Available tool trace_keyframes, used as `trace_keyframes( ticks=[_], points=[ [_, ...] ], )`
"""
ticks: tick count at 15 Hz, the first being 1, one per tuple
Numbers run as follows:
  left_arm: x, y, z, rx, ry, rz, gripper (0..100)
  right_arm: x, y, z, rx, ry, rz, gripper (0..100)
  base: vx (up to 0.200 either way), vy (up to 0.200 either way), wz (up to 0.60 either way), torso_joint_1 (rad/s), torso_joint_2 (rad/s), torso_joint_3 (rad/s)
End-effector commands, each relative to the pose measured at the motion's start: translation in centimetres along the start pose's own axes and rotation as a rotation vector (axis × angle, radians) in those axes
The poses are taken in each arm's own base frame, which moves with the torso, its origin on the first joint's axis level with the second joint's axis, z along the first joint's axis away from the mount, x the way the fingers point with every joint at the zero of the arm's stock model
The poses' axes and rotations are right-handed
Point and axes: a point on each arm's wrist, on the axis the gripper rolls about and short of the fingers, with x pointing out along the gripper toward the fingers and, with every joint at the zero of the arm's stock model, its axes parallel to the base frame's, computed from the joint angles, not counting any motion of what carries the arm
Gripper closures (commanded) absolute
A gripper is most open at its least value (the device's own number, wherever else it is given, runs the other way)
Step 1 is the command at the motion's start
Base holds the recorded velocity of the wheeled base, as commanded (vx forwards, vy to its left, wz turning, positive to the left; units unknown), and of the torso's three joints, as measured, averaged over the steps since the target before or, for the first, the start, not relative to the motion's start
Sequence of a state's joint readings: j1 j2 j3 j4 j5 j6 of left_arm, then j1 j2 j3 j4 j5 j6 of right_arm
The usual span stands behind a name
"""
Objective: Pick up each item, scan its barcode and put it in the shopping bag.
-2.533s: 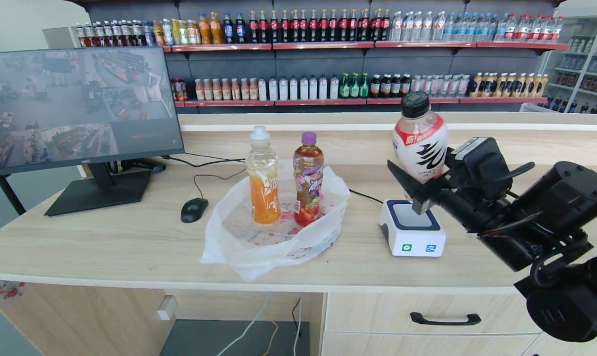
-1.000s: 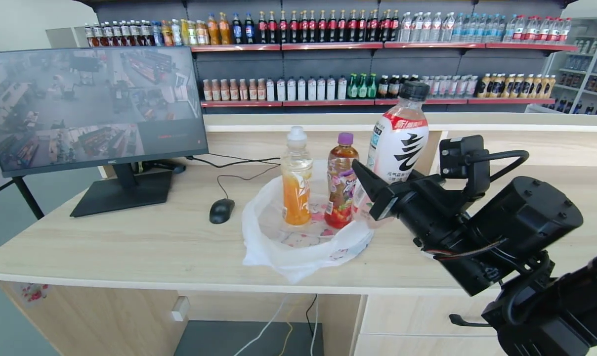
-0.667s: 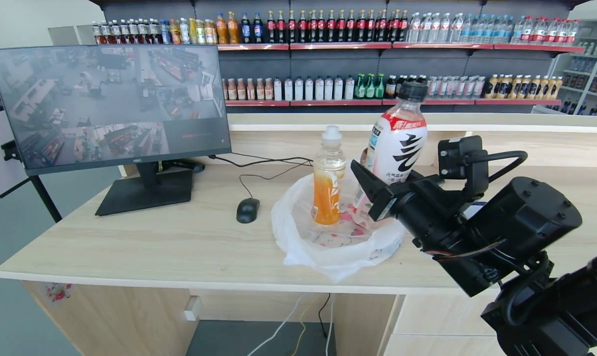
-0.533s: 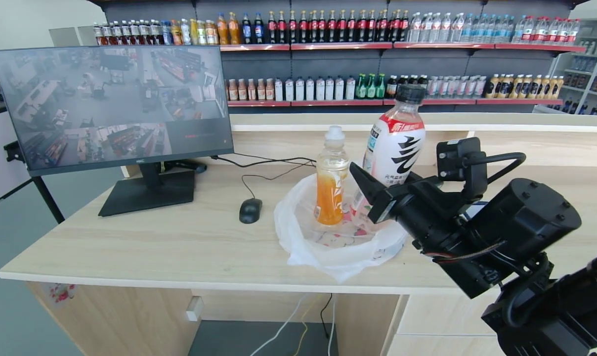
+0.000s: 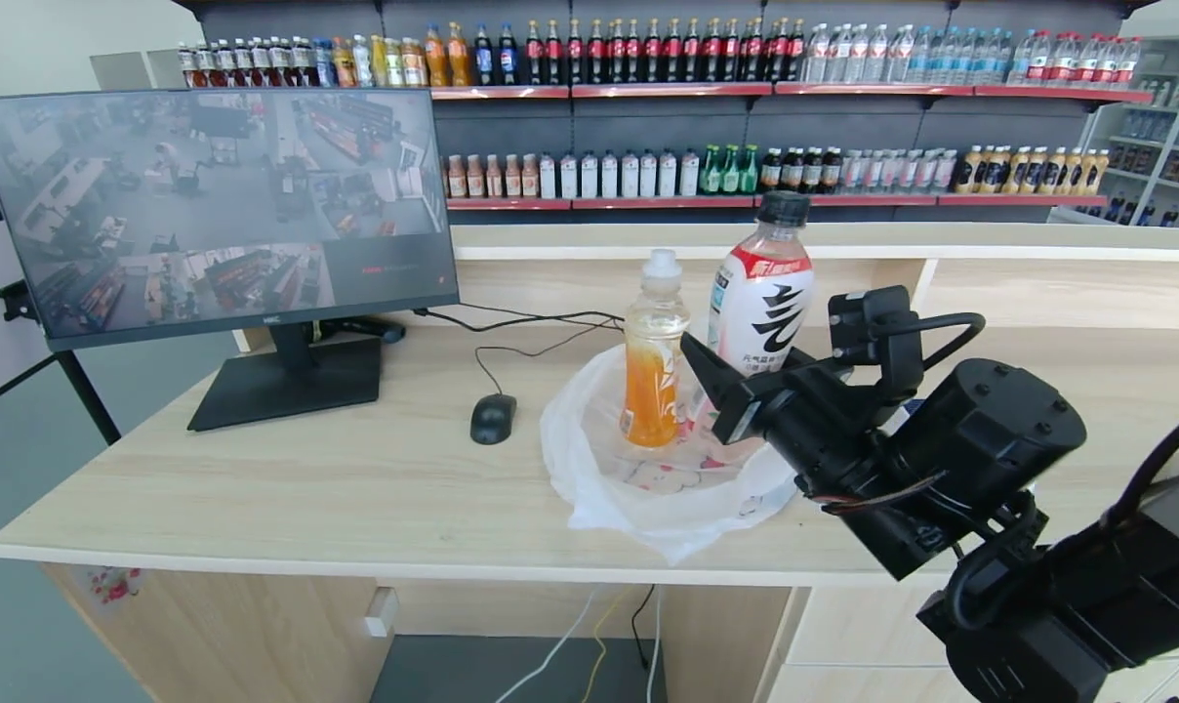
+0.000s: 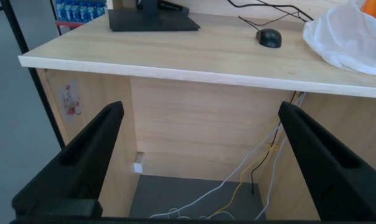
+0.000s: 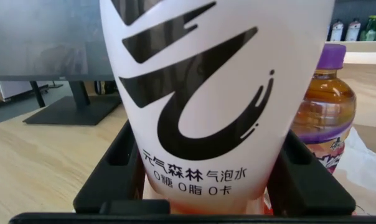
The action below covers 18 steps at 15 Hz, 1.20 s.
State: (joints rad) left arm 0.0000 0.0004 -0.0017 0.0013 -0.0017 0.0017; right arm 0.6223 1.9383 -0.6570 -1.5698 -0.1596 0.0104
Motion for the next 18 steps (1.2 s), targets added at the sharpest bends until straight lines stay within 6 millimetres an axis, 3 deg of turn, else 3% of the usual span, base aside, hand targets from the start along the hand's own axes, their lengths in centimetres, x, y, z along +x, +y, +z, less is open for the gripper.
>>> trace_keyframes(
  ticks=[1,3,6,18],
  points=[
    [0.0,0.0,0.0,0.000,0.000,0.000,0,0.7,-0.3,-1.6,-0.008,0.031,-0.013,100,0.000,0.000,0.00,0.000,0.00,0.000],
    [0.0,0.0,0.0,0.000,0.000,0.000,0,1.0,-0.8,-2.3,-0.014,0.047,-0.027,100,0.000,0.000,0.00,0.000,0.00,0.000],
    [0.0,0.0,0.0,-0.003,0.000,0.000,0,3.0,-1.7,-3.8,-0.021,0.035,-0.058,100,0.000,0.000,0.00,0.000,0.00,0.000],
    [0.0,0.0,0.0,-0.003,0.000,0.000,0,4.0,-2.4,-7.9,-0.039,0.113,-0.077,100,0.000,0.000,0.00,0.000,0.00,0.000]
  ],
)
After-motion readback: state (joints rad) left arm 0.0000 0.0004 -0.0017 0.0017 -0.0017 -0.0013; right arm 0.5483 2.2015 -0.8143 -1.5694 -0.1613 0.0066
